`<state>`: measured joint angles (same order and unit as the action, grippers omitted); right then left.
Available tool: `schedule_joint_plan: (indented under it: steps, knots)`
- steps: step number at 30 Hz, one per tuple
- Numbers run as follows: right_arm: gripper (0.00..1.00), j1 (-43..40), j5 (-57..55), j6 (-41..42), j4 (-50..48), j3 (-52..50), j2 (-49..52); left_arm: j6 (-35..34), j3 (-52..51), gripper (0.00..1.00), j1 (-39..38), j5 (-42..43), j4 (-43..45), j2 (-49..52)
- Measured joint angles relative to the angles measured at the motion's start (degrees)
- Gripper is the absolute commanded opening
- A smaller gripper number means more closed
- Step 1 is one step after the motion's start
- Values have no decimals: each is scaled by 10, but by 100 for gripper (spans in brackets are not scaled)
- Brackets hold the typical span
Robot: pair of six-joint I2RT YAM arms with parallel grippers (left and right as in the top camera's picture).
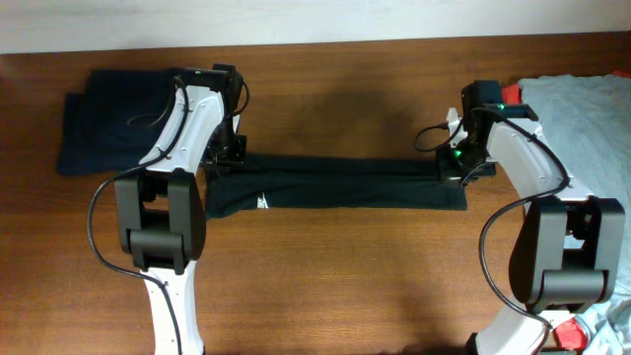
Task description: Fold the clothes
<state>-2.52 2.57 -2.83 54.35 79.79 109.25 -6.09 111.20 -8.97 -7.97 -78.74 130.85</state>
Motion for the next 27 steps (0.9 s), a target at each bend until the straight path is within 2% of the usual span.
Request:
schedule_joint_plan:
  steps: [13, 27]
  knots:
    - [4, 0, -15, -2, -55, -69, 3, 0, 0, 1, 0, 0, 3, 2]
    - [4, 0, -28, -2, -68, -80, 4, 0, -15, 2, 0, 0, -23, 38]
